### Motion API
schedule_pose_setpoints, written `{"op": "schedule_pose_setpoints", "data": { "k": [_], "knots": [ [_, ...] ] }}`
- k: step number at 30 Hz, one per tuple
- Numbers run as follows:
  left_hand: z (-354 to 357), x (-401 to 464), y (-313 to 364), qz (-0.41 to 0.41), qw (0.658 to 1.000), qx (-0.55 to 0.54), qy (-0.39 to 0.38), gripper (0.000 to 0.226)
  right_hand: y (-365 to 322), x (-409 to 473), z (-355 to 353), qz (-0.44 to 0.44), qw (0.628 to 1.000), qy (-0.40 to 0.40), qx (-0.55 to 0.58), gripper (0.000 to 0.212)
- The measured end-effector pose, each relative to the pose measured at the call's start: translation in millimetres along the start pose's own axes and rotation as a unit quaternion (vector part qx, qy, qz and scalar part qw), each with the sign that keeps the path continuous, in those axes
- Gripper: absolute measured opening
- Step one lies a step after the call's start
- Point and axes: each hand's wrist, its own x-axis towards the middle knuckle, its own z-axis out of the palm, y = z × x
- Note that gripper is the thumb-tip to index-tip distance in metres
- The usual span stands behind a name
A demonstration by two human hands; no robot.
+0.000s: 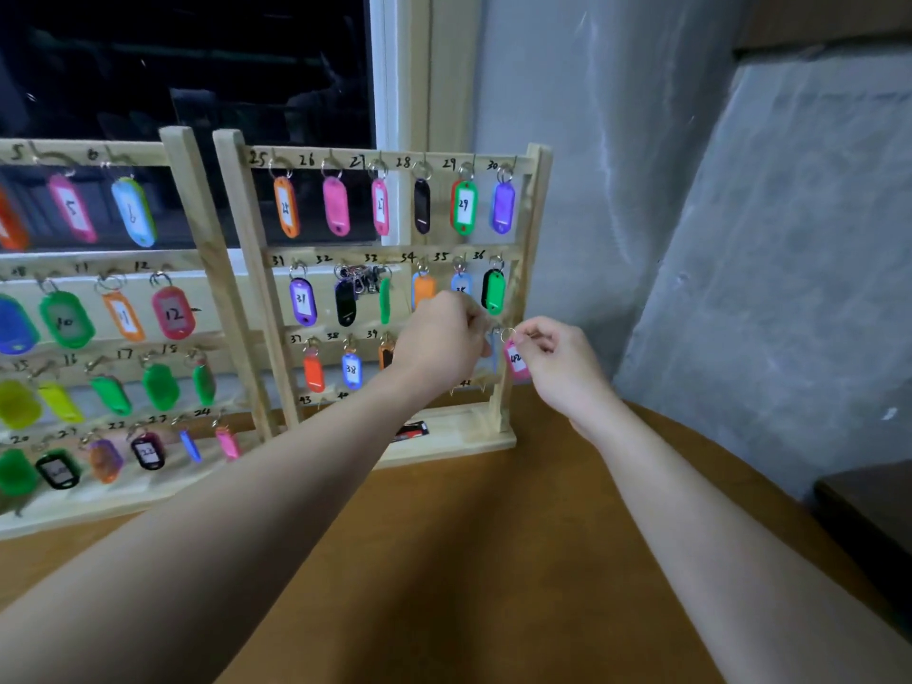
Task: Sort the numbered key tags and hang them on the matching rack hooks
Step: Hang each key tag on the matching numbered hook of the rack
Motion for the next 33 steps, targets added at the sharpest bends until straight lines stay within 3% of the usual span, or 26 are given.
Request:
{"op": "schedule_pose_setpoints", "data": {
  "k": [5,9,12,33],
  "knots": [
    [5,10,-1,-0.017,0.997,0.069,0.019,0.025,3,5,3,-0.011,1.0,-0.008,0.015,0.017],
    [6,14,-2,-0.017,0.995,0.099,-0.006,0.018,2,5,7,-0.014,0.999,-0.019,0.038,0.017],
    [5,14,-3,-0.006,0.992,0.122,-0.012,0.025,2,7,11,-0.009,0.998,-0.014,0.054,0.018],
    [-15,-20,2,0.064,0.994,0.091,-0.011,0.019,23,-23,11,0.041,0.999,-0.006,0.002,0.025]
  ]
}}
